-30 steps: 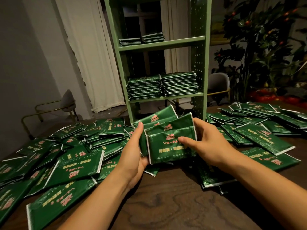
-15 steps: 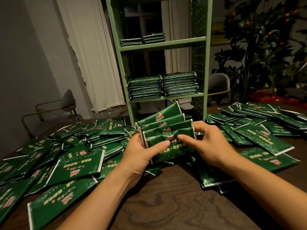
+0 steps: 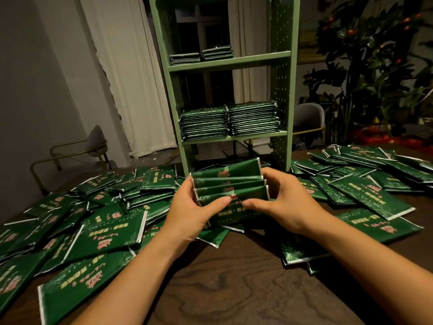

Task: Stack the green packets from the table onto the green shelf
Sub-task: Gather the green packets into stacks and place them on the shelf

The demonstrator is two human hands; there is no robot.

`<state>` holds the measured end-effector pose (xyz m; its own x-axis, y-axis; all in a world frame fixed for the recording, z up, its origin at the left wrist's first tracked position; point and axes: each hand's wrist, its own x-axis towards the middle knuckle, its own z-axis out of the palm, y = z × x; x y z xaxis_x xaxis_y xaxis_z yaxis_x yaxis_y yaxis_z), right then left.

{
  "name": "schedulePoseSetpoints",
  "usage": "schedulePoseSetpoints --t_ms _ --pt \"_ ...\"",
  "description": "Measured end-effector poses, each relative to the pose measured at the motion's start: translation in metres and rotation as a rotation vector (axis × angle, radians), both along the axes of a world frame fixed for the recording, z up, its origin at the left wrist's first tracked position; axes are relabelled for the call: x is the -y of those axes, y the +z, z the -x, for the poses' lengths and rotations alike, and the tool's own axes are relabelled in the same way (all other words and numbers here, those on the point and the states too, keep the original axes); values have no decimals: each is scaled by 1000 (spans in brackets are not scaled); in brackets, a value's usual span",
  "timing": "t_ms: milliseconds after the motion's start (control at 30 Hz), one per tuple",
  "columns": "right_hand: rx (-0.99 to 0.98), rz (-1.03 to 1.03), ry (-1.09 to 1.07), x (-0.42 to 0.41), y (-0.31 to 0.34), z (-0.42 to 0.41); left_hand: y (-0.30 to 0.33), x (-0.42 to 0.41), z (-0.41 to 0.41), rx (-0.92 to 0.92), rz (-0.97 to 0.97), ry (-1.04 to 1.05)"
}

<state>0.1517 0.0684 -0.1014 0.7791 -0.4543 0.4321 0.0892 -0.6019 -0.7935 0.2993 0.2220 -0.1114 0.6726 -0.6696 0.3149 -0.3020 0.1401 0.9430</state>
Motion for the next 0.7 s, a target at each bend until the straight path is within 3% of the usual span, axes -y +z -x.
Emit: schedulePoseSetpoints --t_ms 233,400,700 --pt "-129 97 -16 -7 -3 1 -4 -1 6 254 -128 46" --pt "-169 250 25 -6 -6 3 -4 -3 12 300 -114 26" --pt "-59 10 42 -7 10 9 9 0 18 71 -47 -16"
